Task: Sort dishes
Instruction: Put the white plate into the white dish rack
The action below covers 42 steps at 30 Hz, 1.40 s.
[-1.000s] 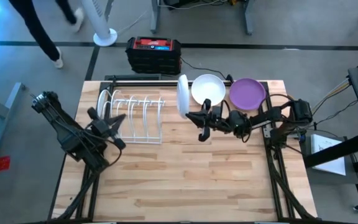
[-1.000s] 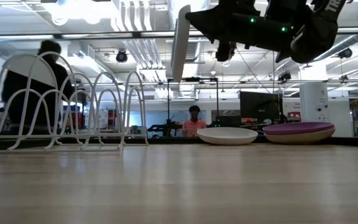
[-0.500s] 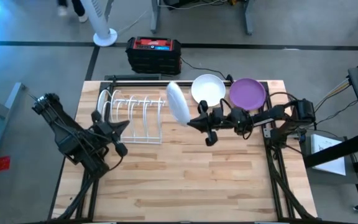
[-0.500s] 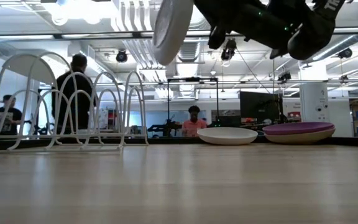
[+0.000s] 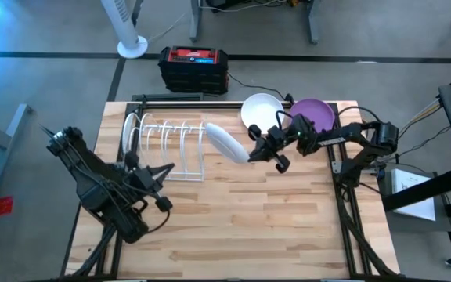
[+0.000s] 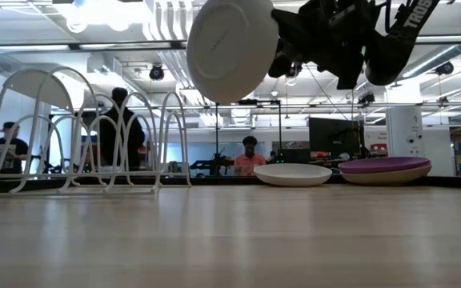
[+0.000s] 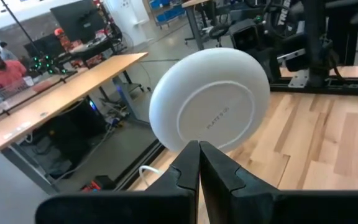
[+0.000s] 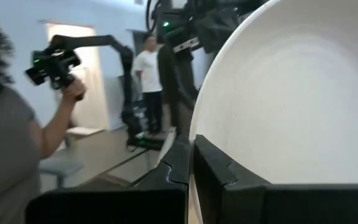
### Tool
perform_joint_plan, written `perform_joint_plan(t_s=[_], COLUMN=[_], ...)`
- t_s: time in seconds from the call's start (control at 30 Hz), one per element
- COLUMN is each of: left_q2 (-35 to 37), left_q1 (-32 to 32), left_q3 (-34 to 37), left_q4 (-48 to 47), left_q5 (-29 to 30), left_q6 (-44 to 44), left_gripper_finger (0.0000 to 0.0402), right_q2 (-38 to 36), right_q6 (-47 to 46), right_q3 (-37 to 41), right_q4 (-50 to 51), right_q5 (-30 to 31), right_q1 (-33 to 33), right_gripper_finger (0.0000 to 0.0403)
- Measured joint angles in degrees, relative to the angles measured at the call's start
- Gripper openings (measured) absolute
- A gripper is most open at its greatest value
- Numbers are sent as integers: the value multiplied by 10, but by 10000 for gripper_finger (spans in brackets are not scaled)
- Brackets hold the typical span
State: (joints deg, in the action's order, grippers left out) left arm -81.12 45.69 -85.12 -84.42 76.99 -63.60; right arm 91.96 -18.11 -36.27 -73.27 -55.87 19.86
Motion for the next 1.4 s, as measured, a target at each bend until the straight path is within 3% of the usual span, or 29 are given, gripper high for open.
perform_joint_plan(t_s=[0.3, 0.73, 0.97, 1.17, 1.4], left_q2=[-47, -56, -55, -44, -33], left_q1=[0, 0, -2, -3, -4], left_q3=[-42, -43, -42, -41, -35], left_q4=[-2, -5, -41, -56, -56], left_q5=[3, 0, 33, 63, 64], left_q6=[29, 29, 30, 67, 114], left_gripper_finger=[0, 0, 0, 0, 0], right_q2=[0, 0, 1, 1, 1], right_q6=[0, 1, -42, -60, -30], right_q3=[0, 0, -11, -57, -122], right_q4=[0, 0, 4, 29, 127], right_q5=[-12, -10, 118, 154, 249], right_q1=[-1, -1, -6, -34, -75], right_gripper_finger=[0, 0, 0, 0, 0])
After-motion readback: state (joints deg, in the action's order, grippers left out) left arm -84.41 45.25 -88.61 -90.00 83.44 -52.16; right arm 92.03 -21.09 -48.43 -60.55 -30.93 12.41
